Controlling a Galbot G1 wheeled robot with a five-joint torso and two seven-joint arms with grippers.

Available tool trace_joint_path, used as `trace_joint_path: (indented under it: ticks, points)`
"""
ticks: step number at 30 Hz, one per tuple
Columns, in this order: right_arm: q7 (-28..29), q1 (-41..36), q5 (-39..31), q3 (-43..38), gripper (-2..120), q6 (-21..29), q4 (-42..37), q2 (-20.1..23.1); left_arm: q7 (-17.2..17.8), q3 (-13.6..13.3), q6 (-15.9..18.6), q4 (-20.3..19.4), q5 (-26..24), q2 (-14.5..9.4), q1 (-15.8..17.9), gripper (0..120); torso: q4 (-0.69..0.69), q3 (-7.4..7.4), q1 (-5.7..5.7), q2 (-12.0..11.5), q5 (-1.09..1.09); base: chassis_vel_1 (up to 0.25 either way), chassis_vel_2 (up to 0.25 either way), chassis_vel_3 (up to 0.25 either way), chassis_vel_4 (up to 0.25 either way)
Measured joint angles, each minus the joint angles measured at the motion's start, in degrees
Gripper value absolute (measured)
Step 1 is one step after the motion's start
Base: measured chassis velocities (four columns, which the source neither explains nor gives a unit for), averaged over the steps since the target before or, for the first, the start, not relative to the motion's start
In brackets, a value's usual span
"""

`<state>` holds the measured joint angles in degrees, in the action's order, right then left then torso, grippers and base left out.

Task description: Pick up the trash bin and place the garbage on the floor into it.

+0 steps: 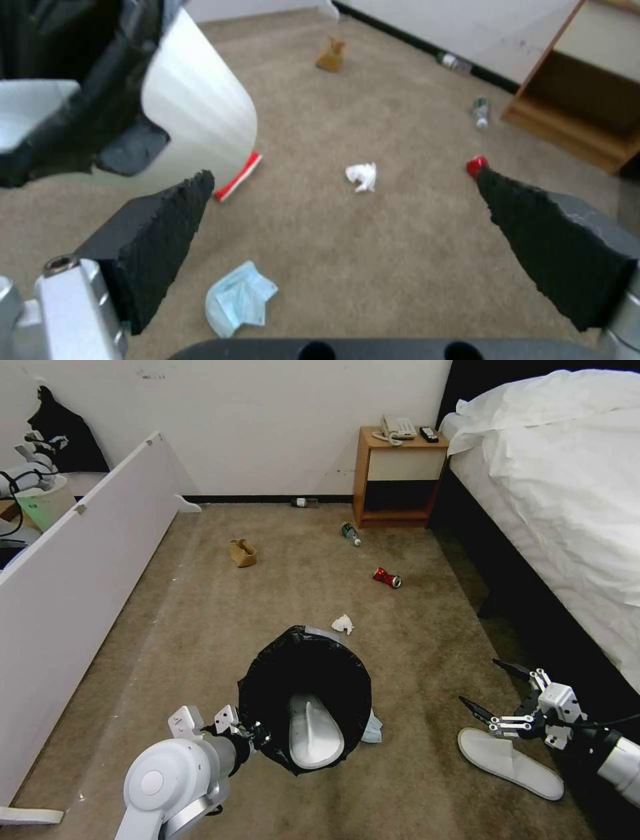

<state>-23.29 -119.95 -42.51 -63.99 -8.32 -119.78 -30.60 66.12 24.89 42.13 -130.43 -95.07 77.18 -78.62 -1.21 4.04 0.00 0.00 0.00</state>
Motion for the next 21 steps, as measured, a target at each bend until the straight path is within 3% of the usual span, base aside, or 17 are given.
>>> trace_joint_path:
  ticks: [8, 21]
  points:
    - [0.55, 0.01, -2.16, 0.57, 100, 0.6, 5.1, 5.2, -0.88, 0.3, 0.0, 0.56, 1.42, 1.11, 0.09, 0, 0.0, 0.0, 0.0, 0.0, 0.01, 0.0, 0.0, 0.0, 0.0]
    - [-1.56, 0.09, -2.03, 1.47, 100, 0.66, 9.61, 5.97, -1.88, 0.48, 0.0, 1.4, 2.72, 1.75, 0.24, 0, -0.01, 0.0, 0.0, 0.0, 0.0, 0.0, 0.0, 0.0, 0.0]
